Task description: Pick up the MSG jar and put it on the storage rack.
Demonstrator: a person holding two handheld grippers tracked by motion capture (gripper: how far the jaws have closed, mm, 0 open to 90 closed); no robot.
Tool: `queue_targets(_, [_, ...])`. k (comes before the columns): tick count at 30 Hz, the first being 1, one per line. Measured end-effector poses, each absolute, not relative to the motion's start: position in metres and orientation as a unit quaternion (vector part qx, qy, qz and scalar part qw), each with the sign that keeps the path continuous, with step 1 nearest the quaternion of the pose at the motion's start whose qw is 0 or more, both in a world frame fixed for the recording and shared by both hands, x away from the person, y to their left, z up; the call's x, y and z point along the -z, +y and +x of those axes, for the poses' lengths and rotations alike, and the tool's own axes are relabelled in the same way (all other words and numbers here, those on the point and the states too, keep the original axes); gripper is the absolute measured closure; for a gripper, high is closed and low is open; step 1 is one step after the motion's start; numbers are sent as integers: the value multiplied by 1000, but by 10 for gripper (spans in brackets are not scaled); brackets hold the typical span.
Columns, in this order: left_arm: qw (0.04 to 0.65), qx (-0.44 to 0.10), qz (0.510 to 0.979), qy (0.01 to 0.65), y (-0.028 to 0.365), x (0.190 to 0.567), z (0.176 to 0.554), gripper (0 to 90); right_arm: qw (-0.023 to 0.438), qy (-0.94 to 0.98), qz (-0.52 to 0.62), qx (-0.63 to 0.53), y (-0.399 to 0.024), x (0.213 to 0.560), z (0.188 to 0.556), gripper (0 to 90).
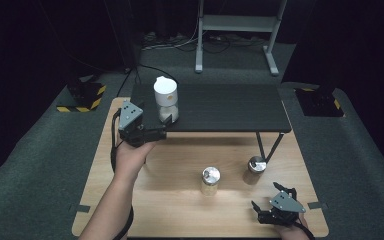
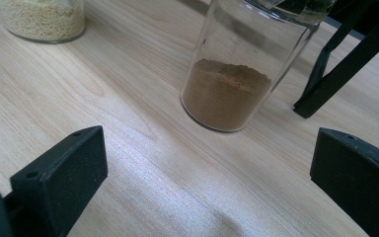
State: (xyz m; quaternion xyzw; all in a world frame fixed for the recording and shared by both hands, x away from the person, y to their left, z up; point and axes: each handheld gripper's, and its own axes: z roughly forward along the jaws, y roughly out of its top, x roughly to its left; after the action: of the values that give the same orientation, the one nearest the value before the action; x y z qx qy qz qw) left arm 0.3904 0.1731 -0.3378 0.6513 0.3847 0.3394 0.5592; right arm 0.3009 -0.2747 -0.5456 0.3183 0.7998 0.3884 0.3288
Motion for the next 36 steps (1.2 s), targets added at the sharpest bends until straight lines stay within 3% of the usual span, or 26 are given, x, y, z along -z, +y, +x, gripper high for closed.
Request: queue_targets(36, [523,-346,671,395,182,369,336,3,331,801,316,-386,-274,546,301,0])
